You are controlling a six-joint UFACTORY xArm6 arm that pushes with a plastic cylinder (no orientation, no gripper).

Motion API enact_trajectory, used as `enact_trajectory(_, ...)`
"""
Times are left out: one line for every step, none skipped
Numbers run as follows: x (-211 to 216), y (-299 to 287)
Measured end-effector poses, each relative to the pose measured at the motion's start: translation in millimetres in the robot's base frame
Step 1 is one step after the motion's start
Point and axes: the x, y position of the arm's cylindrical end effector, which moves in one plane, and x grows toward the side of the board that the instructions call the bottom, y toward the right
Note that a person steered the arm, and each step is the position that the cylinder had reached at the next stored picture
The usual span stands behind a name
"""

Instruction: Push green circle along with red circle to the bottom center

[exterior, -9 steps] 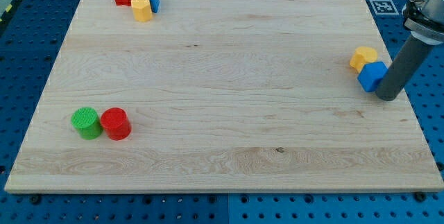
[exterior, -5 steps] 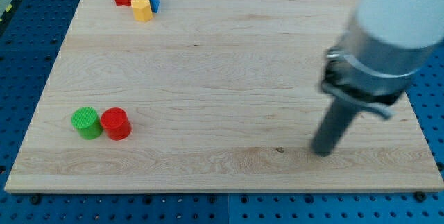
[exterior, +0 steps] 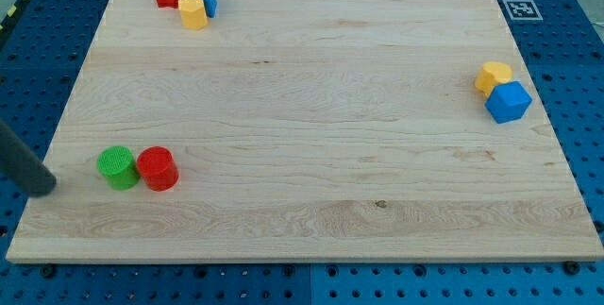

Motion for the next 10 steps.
enact_trajectory(-12.7, 5.1)
enact_trajectory(-10.8, 29.2)
enact_trajectory(-4.4, 57.1)
enact_trajectory(-1.9, 73.7)
enact_trajectory(-1.9, 84.4)
enact_trajectory(-1.8, 98.7)
enact_trajectory(-1.8, 122.7)
enact_trajectory(-1.8, 153.5)
enact_trajectory(-1.8, 185.6)
enact_trajectory(-2.3, 220.5)
